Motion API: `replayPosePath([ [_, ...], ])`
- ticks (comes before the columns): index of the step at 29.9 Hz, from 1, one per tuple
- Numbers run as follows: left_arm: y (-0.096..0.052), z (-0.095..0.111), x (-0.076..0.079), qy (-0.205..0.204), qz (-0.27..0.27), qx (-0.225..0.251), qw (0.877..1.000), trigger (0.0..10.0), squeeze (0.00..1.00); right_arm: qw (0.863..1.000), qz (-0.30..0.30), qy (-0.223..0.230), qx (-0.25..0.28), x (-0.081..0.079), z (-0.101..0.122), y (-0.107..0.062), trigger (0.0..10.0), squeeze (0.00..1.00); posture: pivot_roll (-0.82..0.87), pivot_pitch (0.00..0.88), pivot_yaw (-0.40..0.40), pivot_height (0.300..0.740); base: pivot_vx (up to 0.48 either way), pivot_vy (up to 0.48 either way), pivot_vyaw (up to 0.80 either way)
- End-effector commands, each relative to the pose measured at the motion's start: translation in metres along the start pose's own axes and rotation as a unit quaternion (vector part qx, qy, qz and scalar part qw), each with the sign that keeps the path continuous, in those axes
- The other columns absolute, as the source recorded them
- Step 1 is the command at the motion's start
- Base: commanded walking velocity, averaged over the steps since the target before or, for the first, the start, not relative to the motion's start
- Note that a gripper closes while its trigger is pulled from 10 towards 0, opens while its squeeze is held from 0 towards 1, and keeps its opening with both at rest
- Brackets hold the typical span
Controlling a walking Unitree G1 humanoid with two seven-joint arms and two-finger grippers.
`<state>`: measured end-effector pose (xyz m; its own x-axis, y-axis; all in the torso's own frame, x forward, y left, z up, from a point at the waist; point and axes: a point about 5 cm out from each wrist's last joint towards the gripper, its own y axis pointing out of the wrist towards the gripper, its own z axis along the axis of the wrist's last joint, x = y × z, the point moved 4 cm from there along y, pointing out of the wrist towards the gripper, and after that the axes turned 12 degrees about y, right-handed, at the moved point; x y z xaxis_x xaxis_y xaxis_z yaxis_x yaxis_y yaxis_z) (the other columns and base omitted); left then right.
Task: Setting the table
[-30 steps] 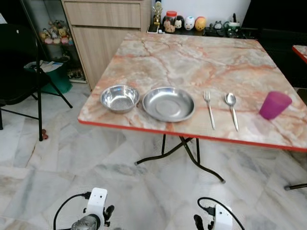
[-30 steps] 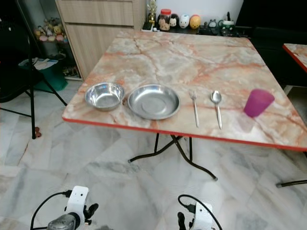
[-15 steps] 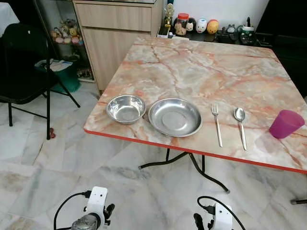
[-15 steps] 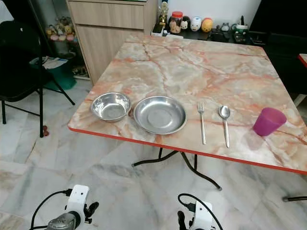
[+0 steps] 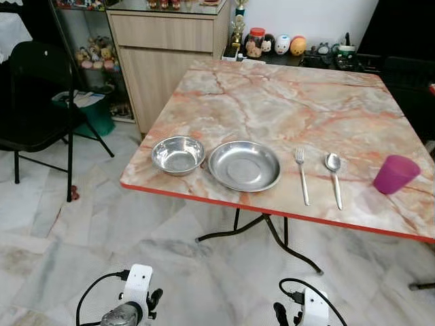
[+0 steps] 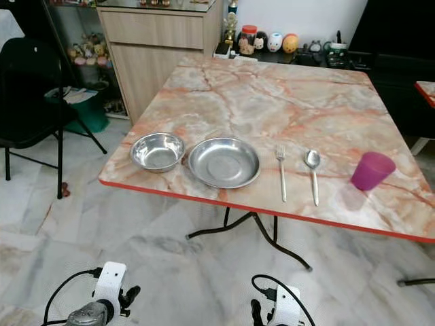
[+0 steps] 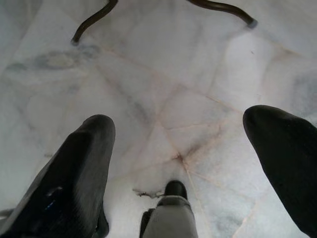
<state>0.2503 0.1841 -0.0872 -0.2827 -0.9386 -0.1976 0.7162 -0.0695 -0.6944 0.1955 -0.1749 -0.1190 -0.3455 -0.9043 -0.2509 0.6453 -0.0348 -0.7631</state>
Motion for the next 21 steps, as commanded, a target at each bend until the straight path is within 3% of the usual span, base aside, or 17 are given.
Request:
replayPosePath([
  [1,0.0005,0.0009,0.0032,-0.002,-0.004,0.001,1.0,10.0,0.0,1.0,-0.006,0.003,0.005,0.0043,0.0013,-0.0006,10.0,0.0,0.07,0.0,-0.047,0.74,0.0,0.0,0.0],
  [11,0.0004,0.001,0.0026,-0.006,-0.003,0.002,1.0,10.0,0.0,1.0,-0.008,0.003,0.005,0.005,0.0011,-0.0007,10.0,0.0,0.07,0.0,-0.048,0.74,0.0,0.0,0.0],
  [21,0.0005,0.0017,0.0026,-0.007,-0.004,0.004,1.0,10.0,0.0,1.0,-0.008,-0.001,0.004,0.0049,0.0012,-0.0007,10.0,0.0,0.06,0.0,-0.048,0.74,0.0,0.0,-0.78],
])
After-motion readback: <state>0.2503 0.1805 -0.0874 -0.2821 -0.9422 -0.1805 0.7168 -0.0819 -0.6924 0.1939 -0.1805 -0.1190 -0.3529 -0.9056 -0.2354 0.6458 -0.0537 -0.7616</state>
